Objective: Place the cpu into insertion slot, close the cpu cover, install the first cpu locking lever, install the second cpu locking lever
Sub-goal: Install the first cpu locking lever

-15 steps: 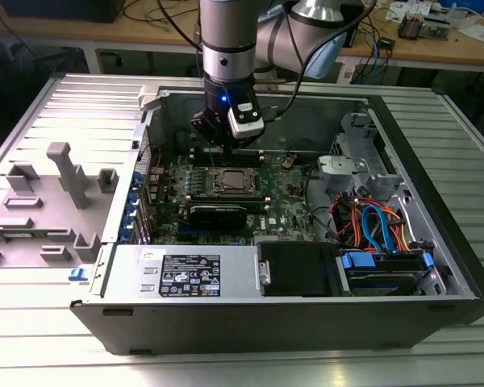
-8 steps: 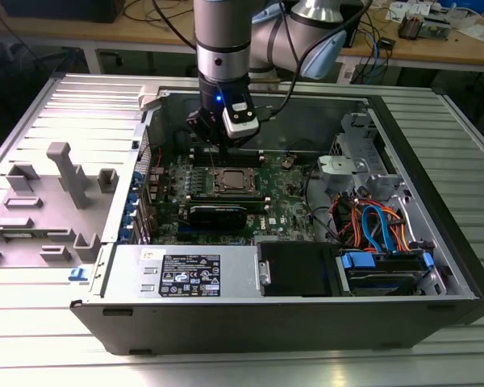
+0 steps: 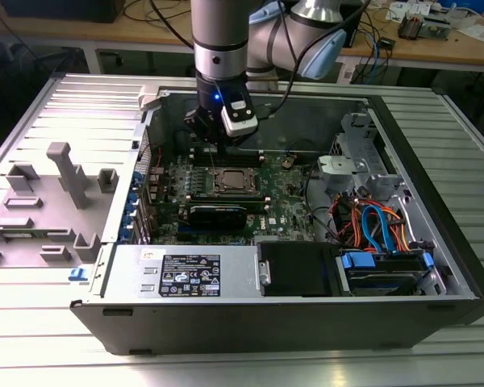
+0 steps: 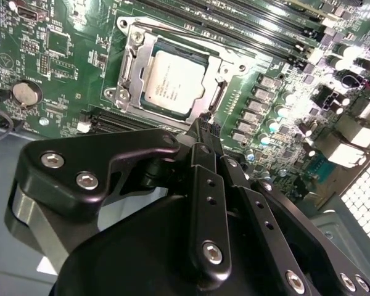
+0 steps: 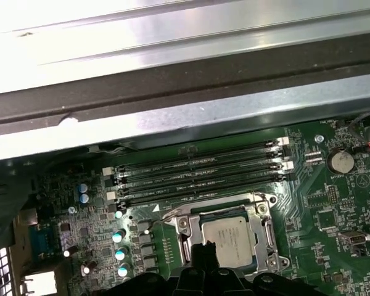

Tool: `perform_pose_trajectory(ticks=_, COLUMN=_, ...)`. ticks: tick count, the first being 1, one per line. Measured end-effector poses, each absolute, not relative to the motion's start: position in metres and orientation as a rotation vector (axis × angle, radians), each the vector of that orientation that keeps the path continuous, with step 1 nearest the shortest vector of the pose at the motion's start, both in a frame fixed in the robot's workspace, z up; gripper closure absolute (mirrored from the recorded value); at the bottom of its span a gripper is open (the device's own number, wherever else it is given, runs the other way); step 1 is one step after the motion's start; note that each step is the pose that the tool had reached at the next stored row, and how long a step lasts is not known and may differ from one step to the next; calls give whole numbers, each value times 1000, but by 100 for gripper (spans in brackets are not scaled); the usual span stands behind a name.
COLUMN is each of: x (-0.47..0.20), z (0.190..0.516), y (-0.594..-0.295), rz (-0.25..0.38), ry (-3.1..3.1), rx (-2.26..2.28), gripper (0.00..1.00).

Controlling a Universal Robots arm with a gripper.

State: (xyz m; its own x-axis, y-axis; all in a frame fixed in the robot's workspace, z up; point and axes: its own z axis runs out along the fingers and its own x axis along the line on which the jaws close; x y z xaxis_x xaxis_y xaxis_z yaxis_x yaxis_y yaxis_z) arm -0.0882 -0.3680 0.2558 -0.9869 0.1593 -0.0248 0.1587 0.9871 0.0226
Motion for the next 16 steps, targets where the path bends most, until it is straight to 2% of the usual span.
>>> perform_pose_trajectory(ticks=16, x=-99, z=256, y=-368, rz=40, ry=3111, rx=168, gripper=89)
